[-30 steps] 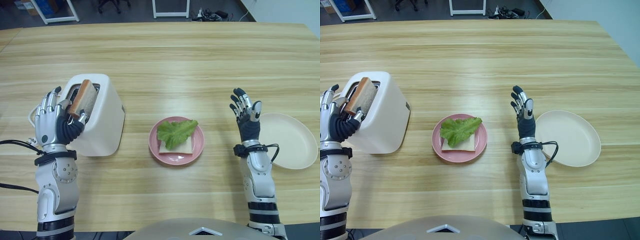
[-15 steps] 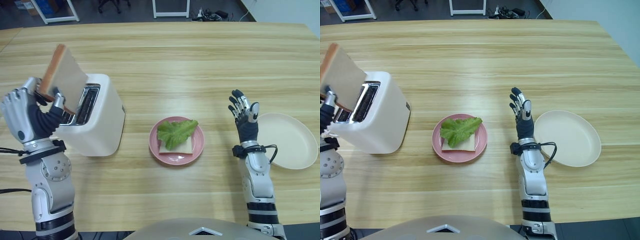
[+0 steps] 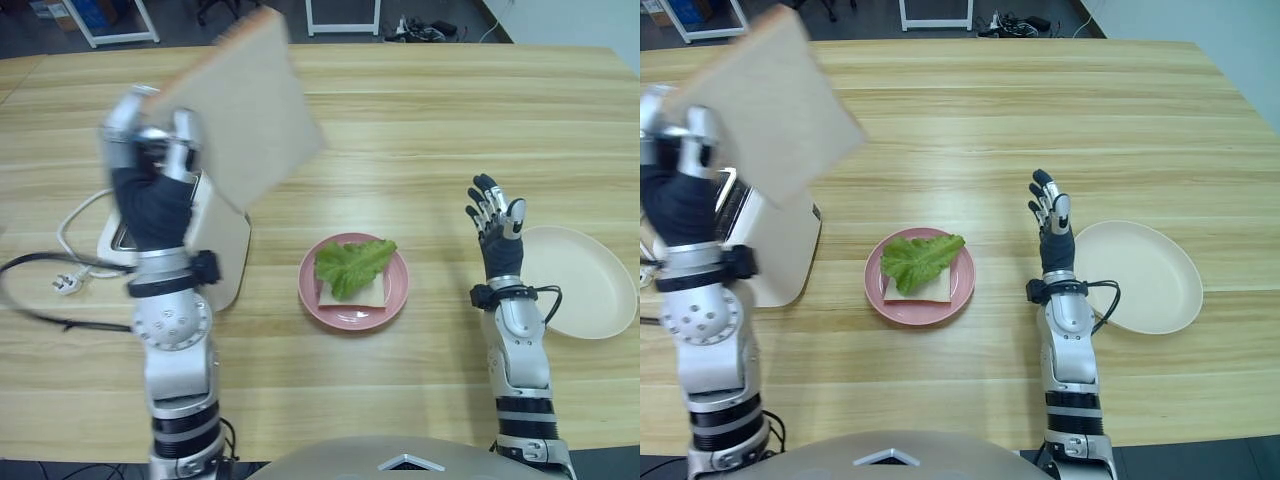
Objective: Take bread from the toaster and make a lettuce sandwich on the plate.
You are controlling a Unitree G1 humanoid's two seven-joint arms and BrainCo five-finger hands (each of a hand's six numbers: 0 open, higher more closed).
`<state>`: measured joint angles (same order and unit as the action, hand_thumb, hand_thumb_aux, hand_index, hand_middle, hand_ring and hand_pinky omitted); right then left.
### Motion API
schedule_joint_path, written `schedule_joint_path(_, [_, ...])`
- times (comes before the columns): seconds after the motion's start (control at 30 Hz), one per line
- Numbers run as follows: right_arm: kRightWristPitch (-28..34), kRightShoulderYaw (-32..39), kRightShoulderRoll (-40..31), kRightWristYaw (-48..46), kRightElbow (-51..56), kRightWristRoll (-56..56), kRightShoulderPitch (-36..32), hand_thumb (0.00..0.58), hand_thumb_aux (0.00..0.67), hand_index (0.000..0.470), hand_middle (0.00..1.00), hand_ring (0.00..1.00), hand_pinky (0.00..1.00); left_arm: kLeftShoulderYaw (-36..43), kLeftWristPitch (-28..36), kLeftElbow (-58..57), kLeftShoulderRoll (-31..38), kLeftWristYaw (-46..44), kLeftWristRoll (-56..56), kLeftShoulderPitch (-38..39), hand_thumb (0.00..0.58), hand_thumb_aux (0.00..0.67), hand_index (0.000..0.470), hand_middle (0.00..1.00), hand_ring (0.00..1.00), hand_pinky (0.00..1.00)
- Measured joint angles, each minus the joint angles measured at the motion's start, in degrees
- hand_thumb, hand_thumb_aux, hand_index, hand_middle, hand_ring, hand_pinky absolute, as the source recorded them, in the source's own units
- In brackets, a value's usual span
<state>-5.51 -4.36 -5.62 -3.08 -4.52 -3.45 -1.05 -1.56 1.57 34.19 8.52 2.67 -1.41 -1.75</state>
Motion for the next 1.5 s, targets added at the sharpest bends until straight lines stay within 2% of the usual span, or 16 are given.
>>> schedule_joint_path(0.13, [-0.11,-0.87,-0.61,-0.06,0.89,-0.01,-0.11,0.0,0.0,0.0,0.0,0.0,0.0,5.74,3.62,-4.52,-1.35,-6.77,-5.29,0.43,0.58,0.67,0.47,1.0,1.0,1.0])
schedule_joint_path(0.2, [-0.67,-0.68,-0.48,-0.03,2.24,0.08,-0.37,0.0,0.0,0.0,0.0,0.0,0.0,8.64,6.33,-12.2,-0.96,-11.44,-6.04,-1.46,0.58,0.67,0.47,1.0,1.0,1.0])
schedule_joint_path(0.3, [-1.34,-0.58,-0.25,0.1,3.47,0.2,-0.65,0.0,0.0,0.0,0.0,0.0,0.0,9.42,9.4,-20.67,-0.12,-15.17,-6.29,-4.32,0.58,0.67,0.47,1.0,1.0,1.0])
schedule_joint_path(0.47, [-1.91,-0.28,-0.02,0.17,4.84,0.98,-0.86,0.0,0.0,0.0,0.0,0.0,0.0,7.94,11.33,-26.83,3.01,-19.96,-6.57,-8.19,0.58,0.67,0.47,1.0,1.0,1.0])
schedule_joint_path(0.8, [-2.53,0.51,0.22,0.36,5.99,1.41,-0.87,0.0,0.0,0.0,0.0,0.0,0.0,4.48,12.24,-31.41,5.95,-24.99,-8.34,-10.8,0.58,0.67,0.47,1.0,1.0,1.0])
schedule_joint_path(1.23, [-2.59,1.3,0.08,0.18,5.92,2.39,-0.42,0.0,0.0,0.0,0.0,0.0,0.0,5.81,8.92,-50.38,5.08,-30.16,-7.29,-15.46,0.58,0.67,0.47,1.0,1.0,1.0])
schedule_joint_path(1.5, [-2.95,2.1,-0.18,0.31,5.57,4.38,0.21,0.0,0.0,0.0,0.0,0.0,0.0,6.64,7.05,-51.63,6.32,-33.43,-5.8,-16.27,0.58,0.67,0.47,1.0,1.0,1.0])
